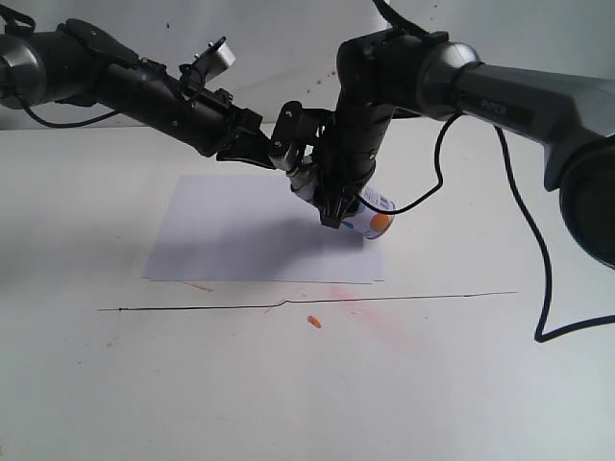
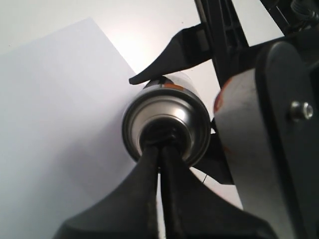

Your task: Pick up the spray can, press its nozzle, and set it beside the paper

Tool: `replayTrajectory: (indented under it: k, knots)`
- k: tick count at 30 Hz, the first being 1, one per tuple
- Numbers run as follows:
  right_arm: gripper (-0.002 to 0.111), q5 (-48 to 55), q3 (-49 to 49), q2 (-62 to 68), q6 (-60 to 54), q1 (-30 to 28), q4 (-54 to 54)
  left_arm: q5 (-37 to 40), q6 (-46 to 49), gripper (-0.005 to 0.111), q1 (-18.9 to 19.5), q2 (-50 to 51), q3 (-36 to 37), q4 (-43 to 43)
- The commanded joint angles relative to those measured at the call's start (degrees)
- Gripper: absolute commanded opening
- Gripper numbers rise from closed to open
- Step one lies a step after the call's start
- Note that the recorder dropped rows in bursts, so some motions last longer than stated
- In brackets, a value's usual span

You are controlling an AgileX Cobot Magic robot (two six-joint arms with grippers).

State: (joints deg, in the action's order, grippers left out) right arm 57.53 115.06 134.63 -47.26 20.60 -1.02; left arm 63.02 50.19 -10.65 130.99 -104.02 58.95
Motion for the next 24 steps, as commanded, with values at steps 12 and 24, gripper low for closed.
replayTrajectory:
  k: [12, 24]
  knots:
    - [0.0, -1.0, 0.7, -1.1, -0.3, 0.0, 0.6, 0.4, -0.5, 0.003, -0.3, 1.0, -0.2, 0.5]
    - [0.0, -1.2, 0.7, -1.1, -0.4, 0.0, 0.6, 0.4, -0.5, 0.003, -0.3, 1.4, -0.2, 0.5]
